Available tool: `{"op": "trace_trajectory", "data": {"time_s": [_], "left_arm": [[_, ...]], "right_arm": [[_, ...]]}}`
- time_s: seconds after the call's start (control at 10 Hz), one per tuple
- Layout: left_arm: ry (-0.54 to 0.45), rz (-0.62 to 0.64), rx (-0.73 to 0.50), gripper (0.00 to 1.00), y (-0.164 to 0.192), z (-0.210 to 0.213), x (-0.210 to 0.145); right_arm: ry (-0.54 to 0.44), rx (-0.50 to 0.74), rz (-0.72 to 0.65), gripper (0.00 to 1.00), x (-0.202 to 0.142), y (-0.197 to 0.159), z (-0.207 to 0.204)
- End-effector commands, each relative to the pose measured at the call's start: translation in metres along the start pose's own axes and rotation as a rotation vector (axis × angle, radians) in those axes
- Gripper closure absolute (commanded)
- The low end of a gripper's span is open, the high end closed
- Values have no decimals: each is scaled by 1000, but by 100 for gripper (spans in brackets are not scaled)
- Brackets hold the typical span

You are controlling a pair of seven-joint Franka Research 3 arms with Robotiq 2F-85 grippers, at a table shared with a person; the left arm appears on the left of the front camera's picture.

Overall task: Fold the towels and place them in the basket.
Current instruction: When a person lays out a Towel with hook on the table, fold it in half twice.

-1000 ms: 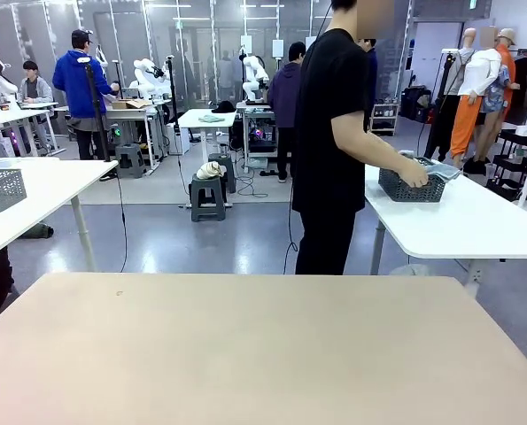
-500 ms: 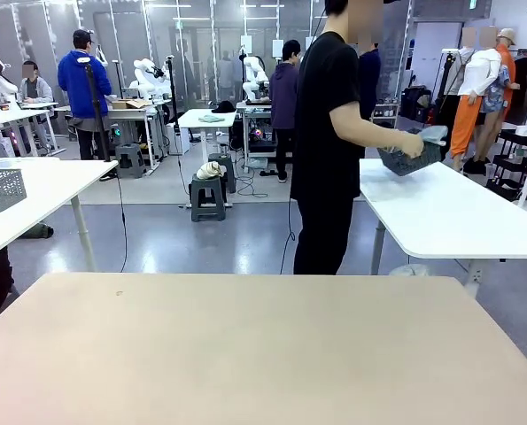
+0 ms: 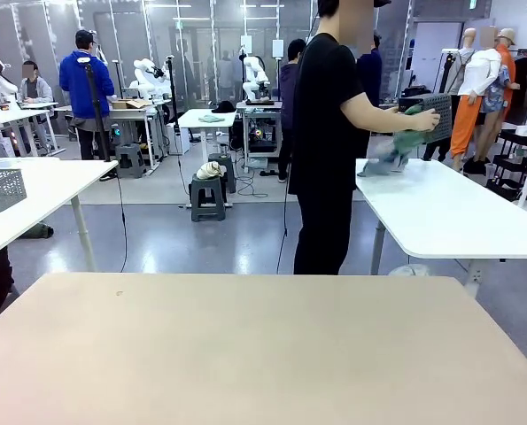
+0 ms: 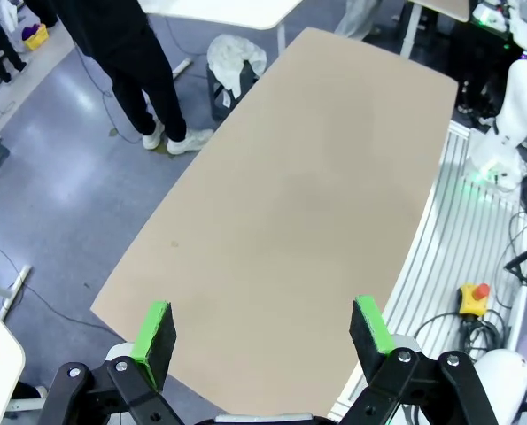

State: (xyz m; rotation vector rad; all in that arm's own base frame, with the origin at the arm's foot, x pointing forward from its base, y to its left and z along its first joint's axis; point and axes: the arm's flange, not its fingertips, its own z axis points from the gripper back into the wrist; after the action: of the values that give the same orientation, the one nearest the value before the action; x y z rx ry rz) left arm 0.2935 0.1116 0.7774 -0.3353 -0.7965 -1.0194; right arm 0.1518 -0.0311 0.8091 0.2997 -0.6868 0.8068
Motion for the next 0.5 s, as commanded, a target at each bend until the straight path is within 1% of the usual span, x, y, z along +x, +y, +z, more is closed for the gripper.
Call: {"op": "trace_trajectory", "data": {"time_s": [0.0,0.1,0.4], "left_arm": [[53,25,17,0,-3,7,3],[0,0,0,0,0,0,0],[0,0,0,0,0,0,0]], "right_arm": [[15,19,-11,0,3,-2,1],[0,0,0,0,0,0,0],[0,0,0,0,0,0,0]]}}
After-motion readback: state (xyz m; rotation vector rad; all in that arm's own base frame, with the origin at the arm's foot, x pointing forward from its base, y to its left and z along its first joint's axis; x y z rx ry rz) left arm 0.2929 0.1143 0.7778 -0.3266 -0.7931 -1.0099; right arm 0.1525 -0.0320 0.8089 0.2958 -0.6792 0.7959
